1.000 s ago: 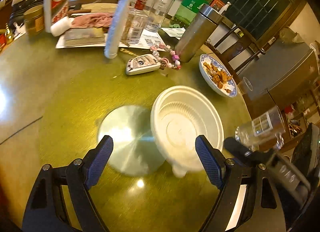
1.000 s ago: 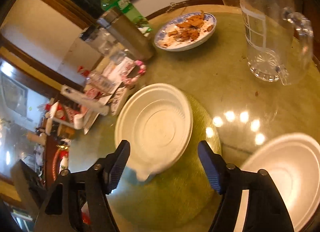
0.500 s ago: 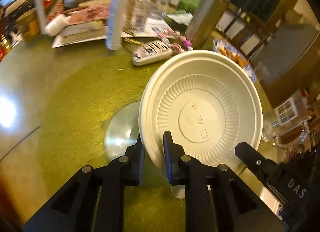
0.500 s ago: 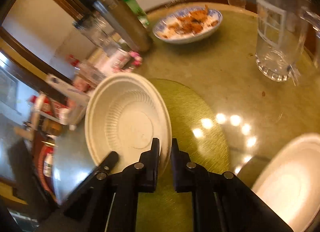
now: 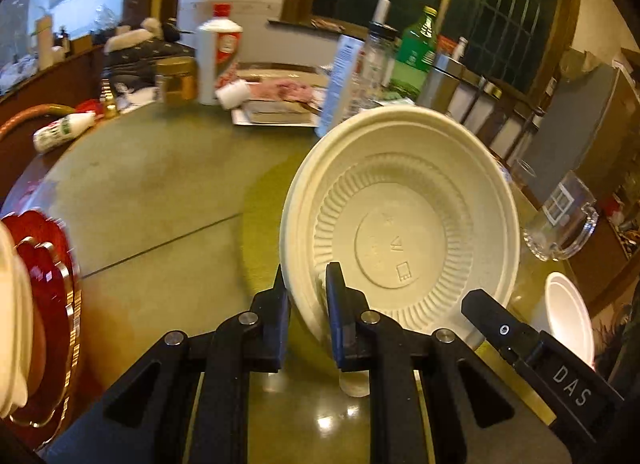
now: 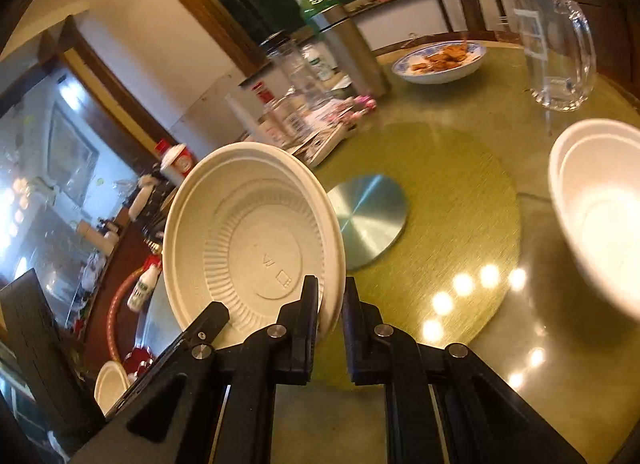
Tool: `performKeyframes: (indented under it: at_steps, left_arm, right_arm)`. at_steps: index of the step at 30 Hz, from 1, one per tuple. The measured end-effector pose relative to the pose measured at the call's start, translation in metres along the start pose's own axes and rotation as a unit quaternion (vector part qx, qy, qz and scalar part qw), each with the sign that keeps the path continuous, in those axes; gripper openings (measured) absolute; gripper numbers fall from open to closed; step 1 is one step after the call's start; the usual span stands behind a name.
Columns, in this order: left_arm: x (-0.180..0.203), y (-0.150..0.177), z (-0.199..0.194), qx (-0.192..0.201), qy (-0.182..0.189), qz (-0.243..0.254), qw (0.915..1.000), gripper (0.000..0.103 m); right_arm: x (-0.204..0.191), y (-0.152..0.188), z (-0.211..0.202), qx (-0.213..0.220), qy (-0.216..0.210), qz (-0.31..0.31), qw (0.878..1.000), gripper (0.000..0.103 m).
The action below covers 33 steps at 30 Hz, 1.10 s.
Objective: Organize plates and bowls
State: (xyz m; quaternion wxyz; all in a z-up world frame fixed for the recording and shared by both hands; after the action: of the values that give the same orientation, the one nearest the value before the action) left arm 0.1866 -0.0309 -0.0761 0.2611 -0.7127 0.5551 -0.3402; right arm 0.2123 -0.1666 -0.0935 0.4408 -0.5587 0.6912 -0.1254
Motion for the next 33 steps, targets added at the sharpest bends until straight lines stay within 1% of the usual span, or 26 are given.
performKeyframes:
  at_steps: [2,5,10,19,33]
  left_arm:
    - [-0.008,0.003,0.005,0.003,-0.008,-0.007,0.9999,0.015]
    - [-0.016,0.004,0.012,-0.003,-0.01,-0.022,0.9997,0.015]
    - [-0.018,0.011,0.021,-0.009,-0.005,-0.019,0.9998,0.015]
    - [-0.02,0.012,0.02,-0.005,-0.002,-0.018,0.9998,0.015]
    - [-0.019,0.014,0.02,-0.015,0.007,-0.021,0.9997,0.015]
  right_arm:
    - [-0.008,0.005,0.002,0.002,0.001,-0.023,1.0,0.011]
    - [-0.013,0.011,0.007,-0.002,0.001,-0.037,0.999,0.011]
    - [-0.009,0.012,0.015,-0.004,0.004,-0.035,0.999,0.011]
    - [-0.009,0.015,0.015,0.0,0.001,-0.041,0.999,0.011]
    - [-0.006,0.015,0.013,-0.003,-0.001,-0.032,0.999,0.011]
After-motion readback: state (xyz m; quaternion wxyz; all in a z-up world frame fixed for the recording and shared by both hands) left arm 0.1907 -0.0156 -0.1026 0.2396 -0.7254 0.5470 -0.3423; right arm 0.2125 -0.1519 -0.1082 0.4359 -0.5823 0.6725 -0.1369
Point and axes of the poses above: each gripper's, at about its wrist camera, not at the fingertips, and z roughly the way its jaws point, x to its right, y to its underside, the point moved 8 cm from there along z, roughly the way its jaws point, and after that the axes turned 5 degrees about x, right-handed, at the moved point
